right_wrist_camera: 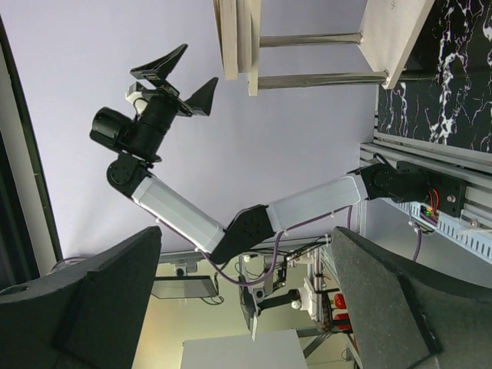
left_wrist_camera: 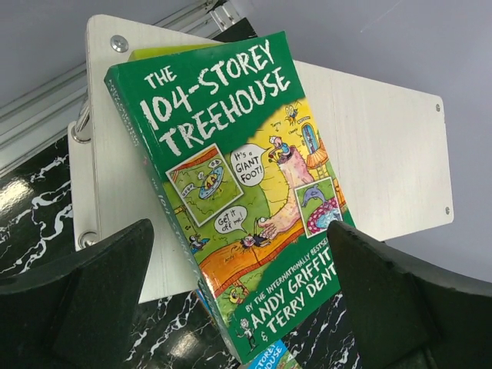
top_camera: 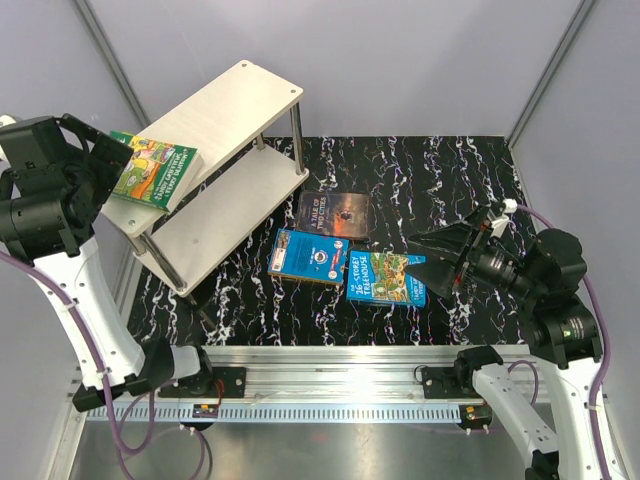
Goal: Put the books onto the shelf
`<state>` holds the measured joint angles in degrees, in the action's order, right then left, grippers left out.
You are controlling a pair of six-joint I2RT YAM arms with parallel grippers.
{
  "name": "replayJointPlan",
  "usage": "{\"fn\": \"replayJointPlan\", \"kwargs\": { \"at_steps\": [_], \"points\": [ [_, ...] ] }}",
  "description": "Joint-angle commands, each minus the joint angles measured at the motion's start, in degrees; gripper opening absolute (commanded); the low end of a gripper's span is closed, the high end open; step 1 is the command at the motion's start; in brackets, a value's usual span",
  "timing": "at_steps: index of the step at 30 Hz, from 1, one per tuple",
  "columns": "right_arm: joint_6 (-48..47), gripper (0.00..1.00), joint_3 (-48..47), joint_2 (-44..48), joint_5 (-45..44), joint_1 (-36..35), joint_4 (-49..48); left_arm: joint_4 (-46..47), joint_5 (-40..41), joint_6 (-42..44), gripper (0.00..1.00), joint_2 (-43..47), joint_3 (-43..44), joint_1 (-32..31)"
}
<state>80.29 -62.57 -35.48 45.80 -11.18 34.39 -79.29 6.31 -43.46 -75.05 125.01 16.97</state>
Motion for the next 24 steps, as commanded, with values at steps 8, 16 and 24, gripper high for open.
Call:
{"fn": "replayJointPlan", "kwargs": {
  "at_steps": [8, 16, 24],
  "points": [
    [-3.2, 0.99, 0.2, 0.9, 2.4, 0.1, 0.8, 0.9, -10.2, -3.1, 0.99, 7.3, -2.1, 0.3],
    [-12.0, 0.98, -2.6, -1.7, 2.0, 0.0, 11.5, 5.5, -13.1, -7.4, 0.99, 8.7, 1.6, -0.4],
    [-13.8, 0.98, -2.6, -2.0, 0.7, 0.0, 14.6, 22.4, -9.7, -10.9, 0.99, -2.6, 7.0, -20.7]
  ]
}}
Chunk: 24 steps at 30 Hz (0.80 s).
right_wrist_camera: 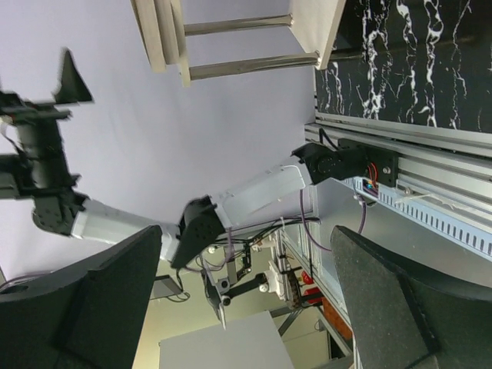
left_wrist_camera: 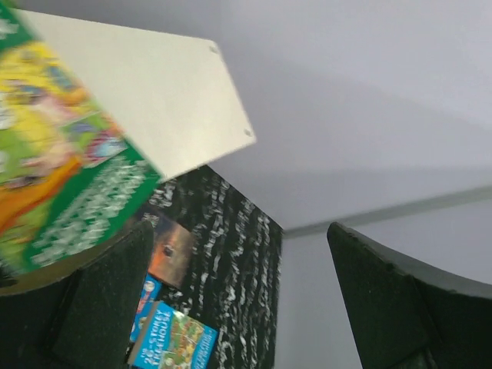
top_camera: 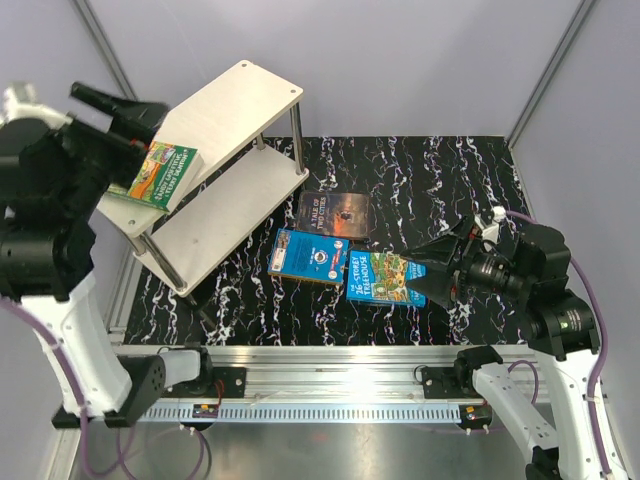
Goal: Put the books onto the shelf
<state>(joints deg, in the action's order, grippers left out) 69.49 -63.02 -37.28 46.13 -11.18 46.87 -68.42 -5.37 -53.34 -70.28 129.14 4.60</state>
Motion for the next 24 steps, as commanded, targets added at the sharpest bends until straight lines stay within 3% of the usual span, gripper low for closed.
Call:
{"fn": "replayJointPlan", "kwargs": {
  "at_steps": [1, 5, 8, 9, 14, 16, 20, 24],
  "points": [
    [-4.1, 0.98, -2.5, -0.2, -0.1, 0.0, 2.7, 13.9, 3.2, -0.5, 0.99, -9.3, 3.4, -14.9],
    [-6.5, 0.98, -3.2, -1.6, -3.3, 0.0, 6.6, 15.5, 10.0, 2.6, 0.99, -15.8, 1.0, -29.0],
    [-10.2, 0.98, -5.3, -4.7, -8.0, 0.0, 9.7, 24.4, 10.6, 4.6, 0.99, -15.7, -16.0, -36.8],
    [-11.3, 0.98, -6.1, -6.1, -11.3, 0.0, 11.4, 26.7, 9.4, 3.5, 0.99, -15.4, -26.4, -38.1],
    [-21.0, 1.00, -11.4, -21.2, -21.0, 0.1, 21.4, 41.7, 1.2, 1.7, 0.99, -16.1, -48.2, -40.8],
    [-23.6, 1.00, -12.6, -26.3, -27.8, 0.3, 22.8, 42.7, -1.5, 3.4, 0.99, -20.5, -48.8, -40.8],
    [-25.8, 1.00, -11.9, -38.5, -32.8, 4.2, 19.2, 44.8, -10.9, 6.8, 0.99, -28.7, -46.3, -41.7],
    [-30.5, 1.00, -11.6, -47.3, -36.8, 12.9, 16.0, 47.1, -16.8, 7.6, 0.99, -35.4, -45.0, -42.3]
  ]
}}
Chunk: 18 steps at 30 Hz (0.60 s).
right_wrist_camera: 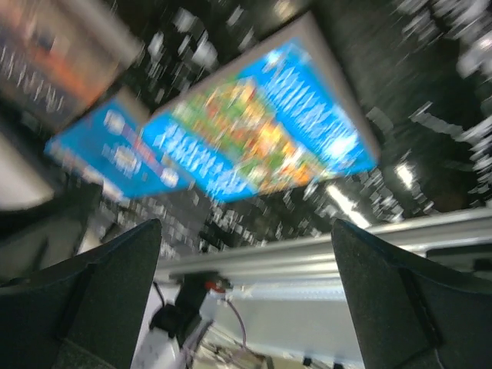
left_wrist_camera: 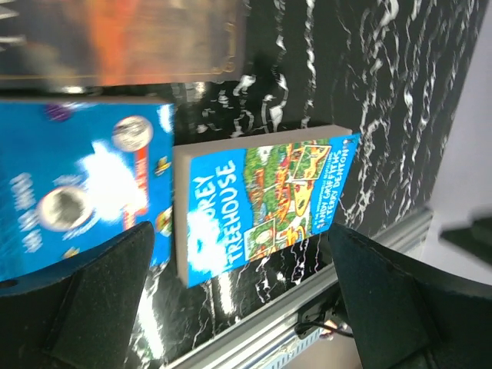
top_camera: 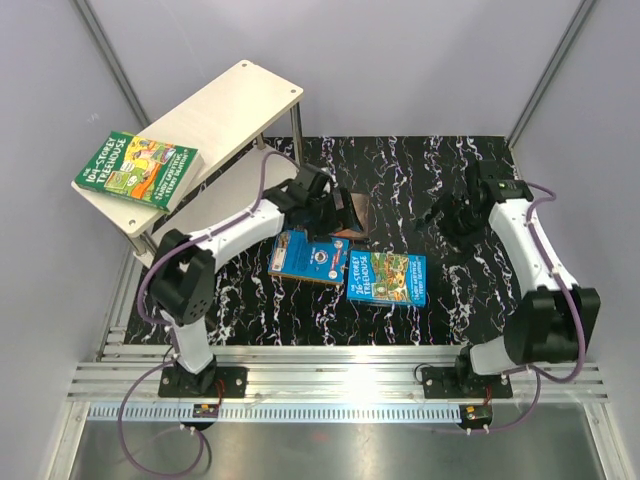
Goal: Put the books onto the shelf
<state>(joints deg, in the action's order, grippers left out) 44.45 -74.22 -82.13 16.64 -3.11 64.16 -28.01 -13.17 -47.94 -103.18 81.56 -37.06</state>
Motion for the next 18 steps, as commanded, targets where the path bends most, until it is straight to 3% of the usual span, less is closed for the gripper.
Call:
{"fn": "replayJointPlan", "kwargs": {
  "at_steps": [1, 4, 8, 18],
  "points": [
    [-7.7, 1.00, -0.3, -4.3, -7.8, 6.6, -1.7, 8.0, -9.7, 2.2, 0.99, -4.1, 2.4, -1.2],
    [-10.7, 0.99, 1.0, -11.1, -7.2, 10.7, -4.8, 9.6, -12.1, 2.3, 0.99, -7.5, 2.4, -2.4],
    [-11.9, 0.99, 2.9, -18.5, -3.2, 11.0, -11.6, 9.0, -13.7, 2.0, 0.99, -11.6, 3.9, -3.6],
    [-11.1, 0.97, 13.6, -18.9, 9.4, 10.9, -23.1, 6.8, -13.6, 1.3, 0.99, -17.3, 6.2, -6.4]
  ]
}}
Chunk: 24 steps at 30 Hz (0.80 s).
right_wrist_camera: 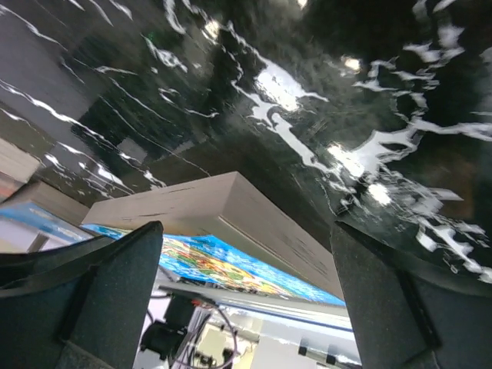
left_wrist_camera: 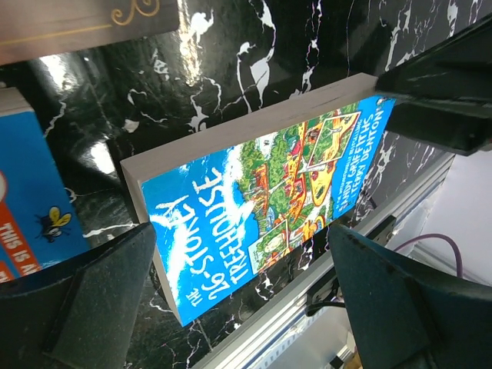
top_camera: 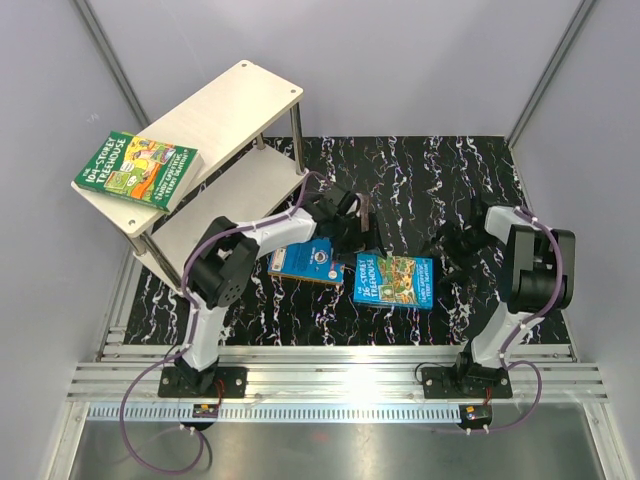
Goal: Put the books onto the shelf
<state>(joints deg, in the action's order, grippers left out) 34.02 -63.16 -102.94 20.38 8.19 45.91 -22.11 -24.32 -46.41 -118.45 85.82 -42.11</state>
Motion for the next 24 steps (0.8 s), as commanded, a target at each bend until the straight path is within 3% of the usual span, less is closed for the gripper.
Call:
{"fn": "replayJointPlan", "kwargs": {
  "at_steps": [1, 5, 12, 16, 20, 24],
  "points": [
    [-0.3, 0.96, 4.7, 2.2, 6.8, -0.4, -5.6, 0.9, -2.6, -0.5, 0.99, -2.4, 2.0, -1.5],
    [0.3, 0.95, 9.4, 6.9, 10.7, -0.5, -7.8, 1.3, -2.8, -1.9, 0.99, -3.8, 2.7, -1.8],
    [-0.4, 0.91, 12.1, 18.3, 10.4, -0.9, -1.9, -1.9, -2.3, -1.7, 0.99, -5.9, 7.2, -1.8],
    [0.8, 0.88, 12.4, 22.7, 7.6, -4.8, -0.5, -2.9, -2.2, -1.7, 0.99, -6.2, 7.7, -2.0],
    [3.5, 0.86, 15.3, 21.5, 5.0, -14.5, -4.0, -3.5, -2.2, -1.7, 0.99, -5.9, 7.8, -2.0],
    [4.6, 0.81, 17.1, 20.2, 3.8, -15.8, -5.7, -4.3, -1.8, -1.2, 0.99, -4.6, 7.6, -2.0]
  ]
}}
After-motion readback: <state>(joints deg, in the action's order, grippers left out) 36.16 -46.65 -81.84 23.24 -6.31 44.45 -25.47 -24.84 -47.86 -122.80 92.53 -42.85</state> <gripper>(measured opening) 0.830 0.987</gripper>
